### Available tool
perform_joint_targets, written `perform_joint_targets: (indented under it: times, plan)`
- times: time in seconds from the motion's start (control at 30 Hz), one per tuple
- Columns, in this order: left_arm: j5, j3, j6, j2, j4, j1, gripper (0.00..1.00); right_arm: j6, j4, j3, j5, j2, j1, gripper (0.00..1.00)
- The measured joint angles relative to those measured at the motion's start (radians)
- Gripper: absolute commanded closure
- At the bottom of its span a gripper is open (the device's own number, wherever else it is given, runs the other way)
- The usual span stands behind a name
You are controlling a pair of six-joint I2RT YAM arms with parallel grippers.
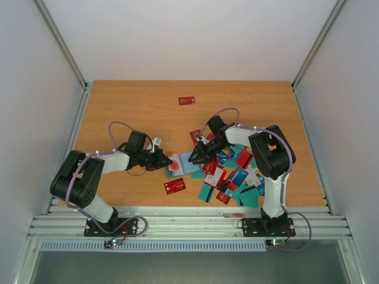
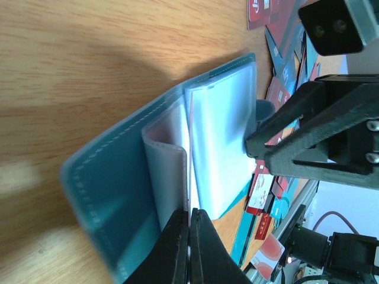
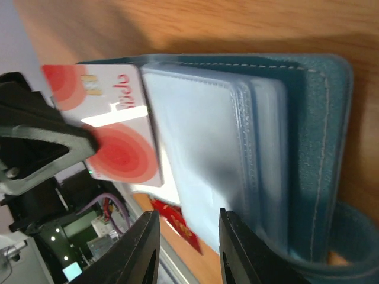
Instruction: Put the credit cards into the card holder
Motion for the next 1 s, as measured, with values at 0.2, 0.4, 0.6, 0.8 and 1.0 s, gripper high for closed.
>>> perform_joint_targets:
  times: [0.2, 0.4, 0.6, 0.8, 1.0]
  plan:
    - [0.015, 0.022, 0.023, 0.003, -0.054, 0.0, 1.0, -0.011, -0.016, 0.005, 0.016, 0.034, 0.0, 0.73]
    - [0.06, 0.034, 0.037, 0.045, -0.064, 0.0, 1.0, -0.015, -0.022, 0.009, 0.014, 0.04, 0.0, 0.73]
    - [0.098, 0.063, 0.04, 0.085, -0.064, 0.001, 1.0, -0.018, -0.024, 0.01, 0.015, 0.04, 0.0, 0.73]
    - [0.114, 0.074, 0.04, 0.103, -0.063, 0.001, 1.0, -0.021, -0.027, 0.01, 0.015, 0.04, 0.0, 0.73]
    - [0.129, 0.077, 0.045, 0.105, -0.064, 0.001, 1.0, -0.021, -0.034, 0.015, 0.016, 0.043, 0.0, 0.73]
